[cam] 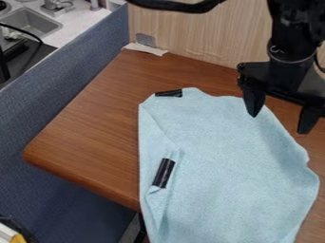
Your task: Move the cloth on the top edge of the table
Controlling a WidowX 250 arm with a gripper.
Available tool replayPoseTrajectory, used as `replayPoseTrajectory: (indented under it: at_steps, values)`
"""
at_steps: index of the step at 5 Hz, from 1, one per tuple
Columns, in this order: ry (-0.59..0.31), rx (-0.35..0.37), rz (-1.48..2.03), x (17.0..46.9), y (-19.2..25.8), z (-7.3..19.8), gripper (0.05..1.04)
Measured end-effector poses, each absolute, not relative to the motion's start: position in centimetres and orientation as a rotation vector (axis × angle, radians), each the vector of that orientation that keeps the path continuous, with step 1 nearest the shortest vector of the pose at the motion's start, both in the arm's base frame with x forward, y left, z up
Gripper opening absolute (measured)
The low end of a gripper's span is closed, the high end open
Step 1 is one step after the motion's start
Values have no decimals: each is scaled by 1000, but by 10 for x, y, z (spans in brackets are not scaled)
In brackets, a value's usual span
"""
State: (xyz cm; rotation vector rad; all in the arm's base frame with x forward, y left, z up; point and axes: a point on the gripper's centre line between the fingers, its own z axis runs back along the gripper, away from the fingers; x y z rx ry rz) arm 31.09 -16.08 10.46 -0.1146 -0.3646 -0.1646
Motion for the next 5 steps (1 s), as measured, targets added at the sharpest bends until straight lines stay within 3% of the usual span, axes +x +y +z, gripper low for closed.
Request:
replayPoseTrajectory:
  at_steps: [1,3,5]
  values:
    - [-337,-105,-159,309,-160,95,999]
    - [-218,-48,-86,298,-147,39,999]
    - [-140,-63,20,289,-124,2,999]
